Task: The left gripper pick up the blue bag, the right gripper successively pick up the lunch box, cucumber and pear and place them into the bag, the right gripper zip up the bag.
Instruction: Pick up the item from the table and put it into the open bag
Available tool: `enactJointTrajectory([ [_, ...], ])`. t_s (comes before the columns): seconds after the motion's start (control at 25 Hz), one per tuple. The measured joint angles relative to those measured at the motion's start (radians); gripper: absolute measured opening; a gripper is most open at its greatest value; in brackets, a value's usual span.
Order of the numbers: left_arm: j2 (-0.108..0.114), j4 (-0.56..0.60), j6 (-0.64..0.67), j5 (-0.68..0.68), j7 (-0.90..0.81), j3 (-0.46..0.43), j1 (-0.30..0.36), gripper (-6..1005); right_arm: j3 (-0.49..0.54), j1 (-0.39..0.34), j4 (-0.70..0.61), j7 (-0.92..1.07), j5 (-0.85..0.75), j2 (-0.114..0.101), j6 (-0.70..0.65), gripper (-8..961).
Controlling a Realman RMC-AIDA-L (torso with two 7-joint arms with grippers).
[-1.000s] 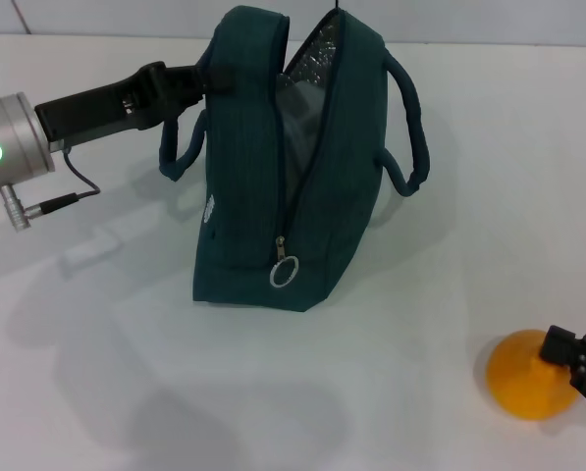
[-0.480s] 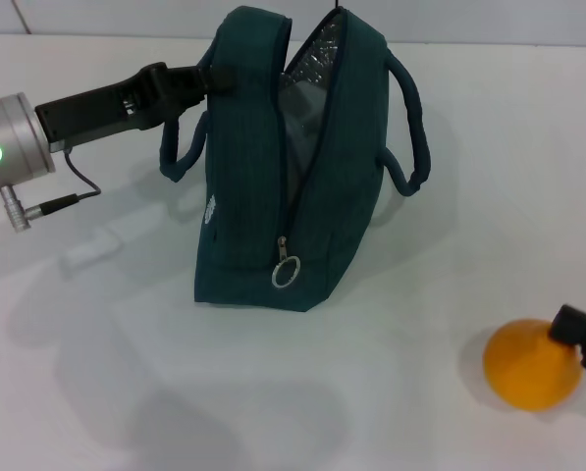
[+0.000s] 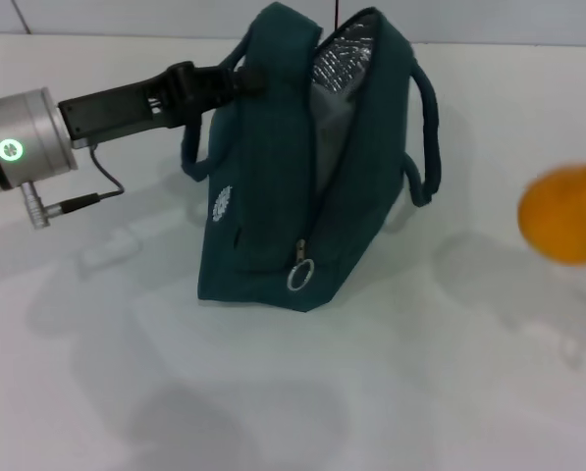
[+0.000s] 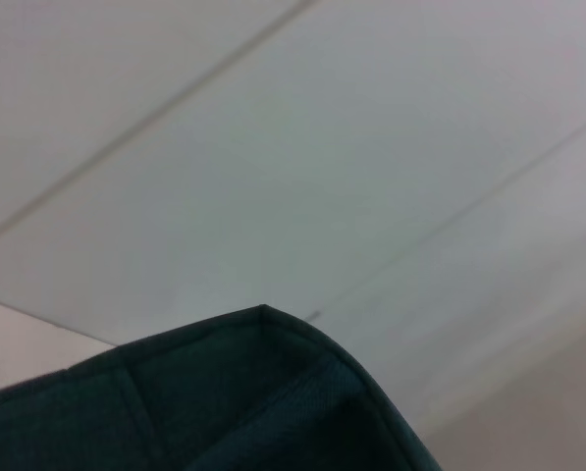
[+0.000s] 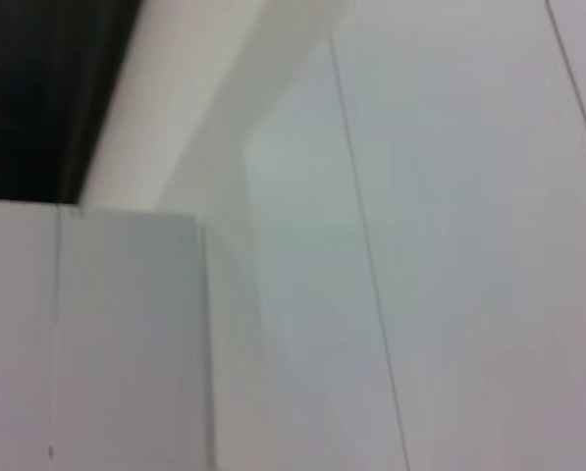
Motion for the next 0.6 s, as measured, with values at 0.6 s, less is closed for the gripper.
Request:
enactJointTrajectory([
  [0.6,-0.024,0.001,0.03,0.009,-0.009,0.0,-0.053,55,-0.013,0.301,-0.032,0.041,0.055,0.015,0.072,25],
])
